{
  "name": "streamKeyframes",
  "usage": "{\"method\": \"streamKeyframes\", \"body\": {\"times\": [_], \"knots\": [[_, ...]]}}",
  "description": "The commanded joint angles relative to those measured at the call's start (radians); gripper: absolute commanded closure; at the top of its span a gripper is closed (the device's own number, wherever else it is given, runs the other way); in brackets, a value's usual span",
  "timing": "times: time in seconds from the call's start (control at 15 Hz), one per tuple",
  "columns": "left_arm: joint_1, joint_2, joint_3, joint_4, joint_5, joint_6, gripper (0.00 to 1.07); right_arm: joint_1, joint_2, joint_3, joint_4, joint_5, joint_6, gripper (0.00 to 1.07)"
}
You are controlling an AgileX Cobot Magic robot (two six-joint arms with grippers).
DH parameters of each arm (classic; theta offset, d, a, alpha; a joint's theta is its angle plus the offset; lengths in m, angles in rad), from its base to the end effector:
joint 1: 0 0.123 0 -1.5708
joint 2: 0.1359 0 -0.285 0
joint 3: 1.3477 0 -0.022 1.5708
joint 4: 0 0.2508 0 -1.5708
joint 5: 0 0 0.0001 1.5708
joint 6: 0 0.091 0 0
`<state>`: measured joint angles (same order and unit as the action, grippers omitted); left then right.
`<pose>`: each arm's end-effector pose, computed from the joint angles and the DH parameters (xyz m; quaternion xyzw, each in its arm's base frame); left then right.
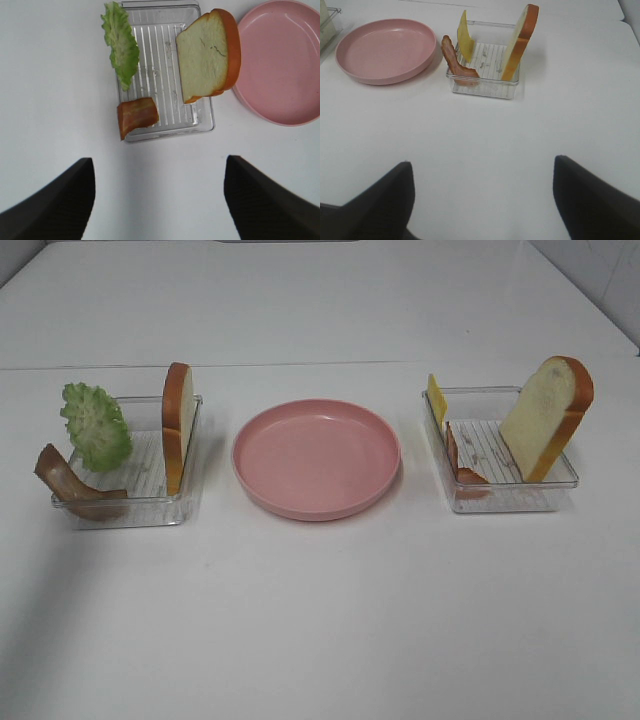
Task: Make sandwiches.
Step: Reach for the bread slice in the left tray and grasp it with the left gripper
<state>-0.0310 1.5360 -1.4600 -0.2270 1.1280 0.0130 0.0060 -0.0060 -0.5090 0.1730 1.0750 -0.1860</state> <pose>0.3184 -0.0284 0.3516 -0.0029 0.9684 -0.1126 0.2226 -0.0082 0.0137 0.2796 -0.0860 0.8455 0.0392 0.5255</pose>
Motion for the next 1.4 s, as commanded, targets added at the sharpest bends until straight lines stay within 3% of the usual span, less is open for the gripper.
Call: {"method": "streamKeyframes", "body": {"times": [0.07, 0.33, 0.67, 1.27, 1.4], "knots": [[-0.087, 0.209, -0.206, 0.009, 0.084, -0.076, 0.37, -0.007, -0.011, 0.002, 0.002, -0.004, -0.007, 0.34], [-0.201, 0.385, -0.376, 0.106, 0.159, -0.219, 0.37, -0.007, -0.011, 0.002, 0.002, -0.004, -0.007, 0.34], [-0.308, 0.517, -0.433, 0.183, 0.158, -0.329, 0.37, -0.007, -0.011, 0.002, 0.002, -0.004, -0.007, 0.34], [-0.311, 0.637, -0.433, 0.191, 0.042, -0.362, 0.37, -0.007, -0.011, 0.002, 0.002, -0.004, -0.007, 0.34], [-0.311, 0.642, -0.433, 0.191, 0.042, -0.362, 0.44, -0.007, -0.011, 0.002, 0.002, -0.004, -0.007, 0.34]]}}
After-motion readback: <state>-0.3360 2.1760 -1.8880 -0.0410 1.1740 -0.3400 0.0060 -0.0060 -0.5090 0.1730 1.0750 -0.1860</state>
